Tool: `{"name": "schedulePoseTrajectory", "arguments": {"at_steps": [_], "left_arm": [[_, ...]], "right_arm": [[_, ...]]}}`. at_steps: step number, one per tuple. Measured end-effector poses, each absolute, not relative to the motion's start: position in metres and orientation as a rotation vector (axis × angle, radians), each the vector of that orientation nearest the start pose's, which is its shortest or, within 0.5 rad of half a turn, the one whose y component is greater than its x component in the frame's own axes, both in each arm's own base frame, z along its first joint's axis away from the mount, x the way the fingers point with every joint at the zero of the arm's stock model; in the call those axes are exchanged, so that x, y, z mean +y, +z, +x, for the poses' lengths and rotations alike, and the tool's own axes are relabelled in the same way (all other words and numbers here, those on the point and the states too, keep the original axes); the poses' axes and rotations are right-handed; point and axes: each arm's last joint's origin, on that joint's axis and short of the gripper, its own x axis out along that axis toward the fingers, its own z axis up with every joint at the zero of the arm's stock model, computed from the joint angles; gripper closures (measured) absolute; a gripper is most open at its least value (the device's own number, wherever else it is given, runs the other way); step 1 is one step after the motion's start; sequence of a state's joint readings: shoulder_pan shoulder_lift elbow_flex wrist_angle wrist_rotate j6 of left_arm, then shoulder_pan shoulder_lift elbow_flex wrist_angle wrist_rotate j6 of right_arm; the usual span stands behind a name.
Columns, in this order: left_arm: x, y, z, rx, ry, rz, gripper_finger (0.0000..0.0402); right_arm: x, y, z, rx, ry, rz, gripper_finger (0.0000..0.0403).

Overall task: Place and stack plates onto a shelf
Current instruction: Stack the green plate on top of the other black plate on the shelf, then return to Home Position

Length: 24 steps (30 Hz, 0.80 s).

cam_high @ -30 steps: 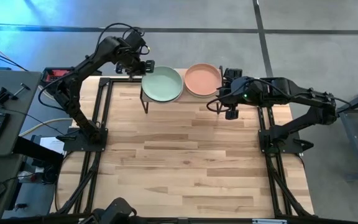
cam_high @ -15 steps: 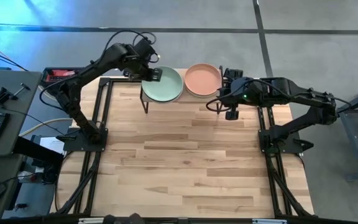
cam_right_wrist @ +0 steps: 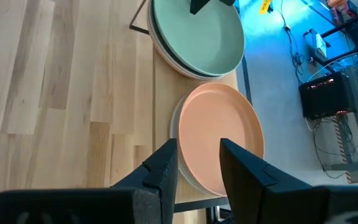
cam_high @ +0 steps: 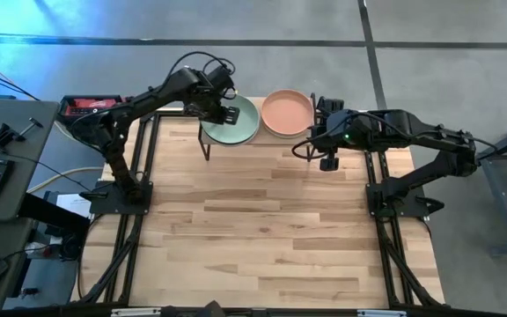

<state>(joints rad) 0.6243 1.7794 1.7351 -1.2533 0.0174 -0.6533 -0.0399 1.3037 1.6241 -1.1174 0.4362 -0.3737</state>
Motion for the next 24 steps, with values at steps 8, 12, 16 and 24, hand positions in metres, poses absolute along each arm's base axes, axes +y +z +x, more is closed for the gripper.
{"name": "schedulePoseTrajectory", "arguments": {"at_steps": [8,12,16,24], "left_arm": [[0.206,0.317,0.286,1.025,0.909,-0.995,0.0304],[0.208,0.316,0.285,1.032,0.881,-1.023,0.0307],[0.208,0.317,0.285,1.025,0.891,-1.012,0.0311],[0.210,0.346,0.288,0.921,0.853,-0.975,0.0311]], "right_arm": [[-0.021,0.425,0.229,0.866,-0.302,-0.496,0.0301],[-0.021,0.425,0.229,0.866,-0.302,-0.496,0.0301],[-0.021,0.425,0.229,0.866,-0.301,-0.496,0.0301],[-0.021,0.425,0.229,0.862,-0.302,-0.479,0.0301]]}}
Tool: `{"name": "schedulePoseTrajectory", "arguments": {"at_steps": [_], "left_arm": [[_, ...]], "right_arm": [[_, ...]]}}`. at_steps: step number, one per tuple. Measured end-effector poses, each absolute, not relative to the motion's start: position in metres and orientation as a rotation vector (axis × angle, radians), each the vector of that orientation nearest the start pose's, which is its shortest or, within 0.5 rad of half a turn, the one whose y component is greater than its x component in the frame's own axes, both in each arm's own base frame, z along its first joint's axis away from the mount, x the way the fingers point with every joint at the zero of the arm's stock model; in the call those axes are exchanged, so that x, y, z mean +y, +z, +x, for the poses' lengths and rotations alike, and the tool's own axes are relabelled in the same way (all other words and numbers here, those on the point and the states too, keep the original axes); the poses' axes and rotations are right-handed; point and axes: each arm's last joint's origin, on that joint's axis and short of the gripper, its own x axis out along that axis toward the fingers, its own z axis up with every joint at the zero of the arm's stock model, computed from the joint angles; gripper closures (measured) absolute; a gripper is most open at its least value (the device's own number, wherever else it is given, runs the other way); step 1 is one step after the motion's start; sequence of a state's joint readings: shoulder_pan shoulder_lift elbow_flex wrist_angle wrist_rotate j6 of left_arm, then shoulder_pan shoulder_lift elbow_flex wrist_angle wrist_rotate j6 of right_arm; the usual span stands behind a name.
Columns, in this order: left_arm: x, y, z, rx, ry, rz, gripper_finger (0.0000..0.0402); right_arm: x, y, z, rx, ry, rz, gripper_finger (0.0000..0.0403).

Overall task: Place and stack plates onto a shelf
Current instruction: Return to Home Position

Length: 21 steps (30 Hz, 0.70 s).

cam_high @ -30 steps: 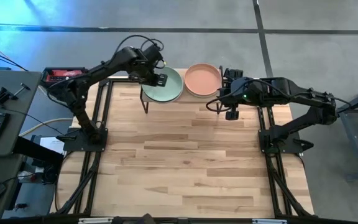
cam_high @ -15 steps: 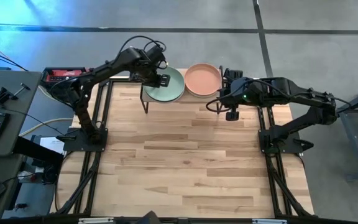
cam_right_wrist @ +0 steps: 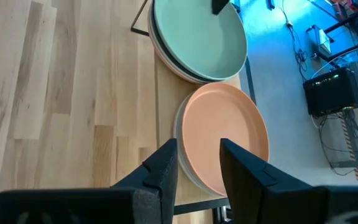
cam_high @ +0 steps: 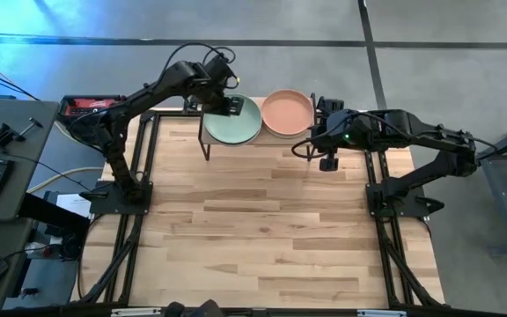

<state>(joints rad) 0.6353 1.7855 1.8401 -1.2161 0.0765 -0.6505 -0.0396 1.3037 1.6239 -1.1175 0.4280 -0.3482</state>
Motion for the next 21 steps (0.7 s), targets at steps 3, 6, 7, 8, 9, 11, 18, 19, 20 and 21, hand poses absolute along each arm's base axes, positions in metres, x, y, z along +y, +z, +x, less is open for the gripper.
{"name": "schedulePoseTrajectory", "arguments": {"at_steps": [3,6,7,8,9,11,18,19,20,21], "left_arm": [[0.210,0.359,0.288,0.883,0.836,-0.954,0.0311],[0.211,0.377,0.287,0.820,0.814,-0.919,0.0312],[0.212,0.383,0.287,0.791,0.806,-0.905,0.0312],[0.214,0.390,0.285,0.764,0.802,-0.892,0.0312],[0.215,0.395,0.284,0.740,0.800,-0.883,0.0312],[0.218,0.406,0.283,0.681,0.794,-0.868,0.0312],[0.213,0.444,0.276,0.571,0.745,-0.767,0.0312],[0.211,0.448,0.275,0.559,0.736,-0.754,0.0312],[0.209,0.452,0.274,0.547,0.728,-0.741,0.0312],[0.207,0.456,0.272,0.539,0.719,-0.726,0.0312]], "right_arm": [[-0.021,0.425,0.229,0.859,-0.298,-0.465,0.0301],[-0.021,0.425,0.229,0.857,-0.293,-0.457,0.0301],[-0.021,0.425,0.229,0.856,-0.294,-0.453,0.0301],[-0.021,0.425,0.229,0.854,-0.298,-0.446,0.0301],[-0.021,0.425,0.229,0.854,-0.299,-0.443,0.0301],[-0.021,0.425,0.229,0.854,-0.300,-0.441,0.0301],[-0.020,0.425,0.230,0.846,-0.298,-0.420,0.0301],[-0.020,0.425,0.230,0.836,-0.296,-0.403,0.0301],[-0.020,0.426,0.231,0.825,-0.297,-0.382,0.0301],[-0.020,0.426,0.231,0.813,-0.296,-0.364,0.0301]]}}
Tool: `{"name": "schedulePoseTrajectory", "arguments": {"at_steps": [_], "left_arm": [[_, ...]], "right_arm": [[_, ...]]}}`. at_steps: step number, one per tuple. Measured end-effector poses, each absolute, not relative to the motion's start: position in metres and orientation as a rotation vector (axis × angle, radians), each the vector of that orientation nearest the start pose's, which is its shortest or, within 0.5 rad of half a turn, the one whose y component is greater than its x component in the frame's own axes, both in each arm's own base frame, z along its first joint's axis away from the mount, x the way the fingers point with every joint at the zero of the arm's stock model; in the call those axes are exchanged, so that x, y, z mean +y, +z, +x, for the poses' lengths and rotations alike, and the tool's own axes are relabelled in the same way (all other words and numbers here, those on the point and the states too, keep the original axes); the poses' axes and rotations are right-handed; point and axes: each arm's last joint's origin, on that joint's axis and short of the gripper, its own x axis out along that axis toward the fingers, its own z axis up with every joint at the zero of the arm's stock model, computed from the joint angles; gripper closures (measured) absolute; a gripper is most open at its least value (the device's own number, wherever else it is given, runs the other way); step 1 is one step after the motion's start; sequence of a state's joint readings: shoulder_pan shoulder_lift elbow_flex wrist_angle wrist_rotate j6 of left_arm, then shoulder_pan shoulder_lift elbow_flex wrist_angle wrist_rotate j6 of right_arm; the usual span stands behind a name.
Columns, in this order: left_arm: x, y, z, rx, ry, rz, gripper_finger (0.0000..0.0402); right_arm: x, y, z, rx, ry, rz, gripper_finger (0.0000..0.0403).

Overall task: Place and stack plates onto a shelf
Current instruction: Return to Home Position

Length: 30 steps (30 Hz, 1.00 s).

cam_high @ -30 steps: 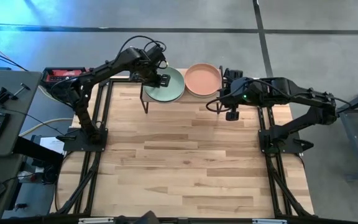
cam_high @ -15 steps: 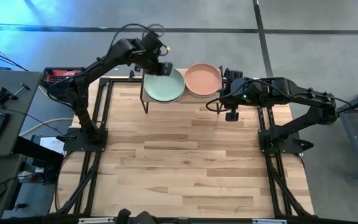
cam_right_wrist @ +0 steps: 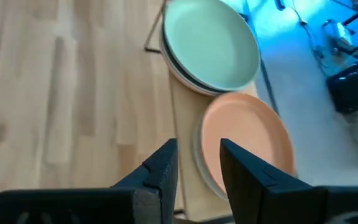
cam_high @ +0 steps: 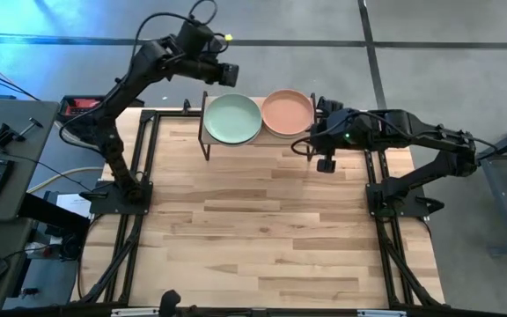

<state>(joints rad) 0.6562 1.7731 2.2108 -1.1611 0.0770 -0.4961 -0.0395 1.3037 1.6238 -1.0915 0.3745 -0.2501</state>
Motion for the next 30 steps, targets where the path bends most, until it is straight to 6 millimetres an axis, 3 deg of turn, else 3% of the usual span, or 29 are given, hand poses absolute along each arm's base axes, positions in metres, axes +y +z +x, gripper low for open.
{"name": "schedulePoseTrajectory", "arguments": {"at_steps": [11,19,30], "left_arm": [[0.155,0.494,0.241,0.496,0.617,-0.603,0.0312],[0.109,0.517,0.220,0.440,0.538,-0.514,0.0312],[0.053,0.523,0.197,0.444,0.543,-0.455,0.0312]], "right_arm": [[-0.020,0.432,0.237,0.700,-0.204,-0.172,0.0302],[-0.046,0.431,0.233,0.695,-0.180,-0.022,0.0302],[-0.068,0.429,0.226,0.708,-0.198,0.046,0.0302]]}}
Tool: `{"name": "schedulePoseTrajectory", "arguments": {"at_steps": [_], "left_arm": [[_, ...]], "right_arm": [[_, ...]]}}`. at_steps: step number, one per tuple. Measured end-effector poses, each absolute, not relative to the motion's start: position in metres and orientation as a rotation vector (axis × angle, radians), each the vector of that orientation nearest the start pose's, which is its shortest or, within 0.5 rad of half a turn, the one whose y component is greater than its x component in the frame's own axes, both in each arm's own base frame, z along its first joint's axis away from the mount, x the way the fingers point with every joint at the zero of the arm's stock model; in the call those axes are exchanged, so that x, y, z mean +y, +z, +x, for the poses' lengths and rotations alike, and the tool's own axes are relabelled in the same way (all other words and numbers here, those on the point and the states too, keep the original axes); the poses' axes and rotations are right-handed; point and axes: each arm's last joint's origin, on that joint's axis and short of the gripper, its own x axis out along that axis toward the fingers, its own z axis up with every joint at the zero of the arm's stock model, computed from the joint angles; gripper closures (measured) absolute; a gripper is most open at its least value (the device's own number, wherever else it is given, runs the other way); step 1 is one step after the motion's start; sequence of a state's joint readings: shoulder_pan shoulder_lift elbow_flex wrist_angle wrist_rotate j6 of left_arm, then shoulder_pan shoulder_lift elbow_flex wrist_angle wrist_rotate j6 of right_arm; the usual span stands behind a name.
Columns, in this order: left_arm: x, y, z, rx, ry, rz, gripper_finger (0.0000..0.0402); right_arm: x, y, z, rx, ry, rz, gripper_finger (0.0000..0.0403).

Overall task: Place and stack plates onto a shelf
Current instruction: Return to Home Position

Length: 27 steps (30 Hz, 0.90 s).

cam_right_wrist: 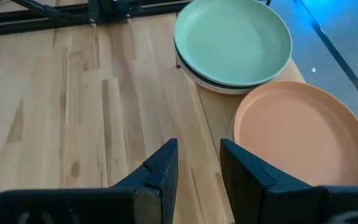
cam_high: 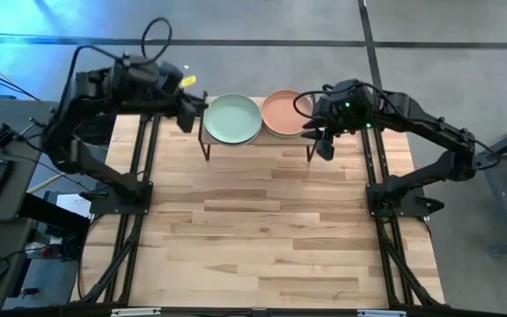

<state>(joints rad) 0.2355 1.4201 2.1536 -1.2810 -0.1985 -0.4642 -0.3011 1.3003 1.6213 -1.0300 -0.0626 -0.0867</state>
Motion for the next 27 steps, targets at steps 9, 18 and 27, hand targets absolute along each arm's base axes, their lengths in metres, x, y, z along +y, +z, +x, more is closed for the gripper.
{"name": "schedulePoseTrajectory", "arguments": {"at_steps": [9,18,27], "left_arm": [[0.030,0.489,0.192,0.455,0.517,-0.465,0.0312],[0.017,0.450,0.182,0.368,0.417,-0.425,0.0312],[0.014,0.404,0.176,0.330,0.380,-0.408,0.0312]], "right_arm": [[-0.073,0.411,0.228,0.691,-0.194,0.065,0.0302],[-0.069,0.393,0.218,0.586,-0.196,0.076,0.0302],[-0.060,0.379,0.193,0.441,-0.182,0.090,0.0302]]}}
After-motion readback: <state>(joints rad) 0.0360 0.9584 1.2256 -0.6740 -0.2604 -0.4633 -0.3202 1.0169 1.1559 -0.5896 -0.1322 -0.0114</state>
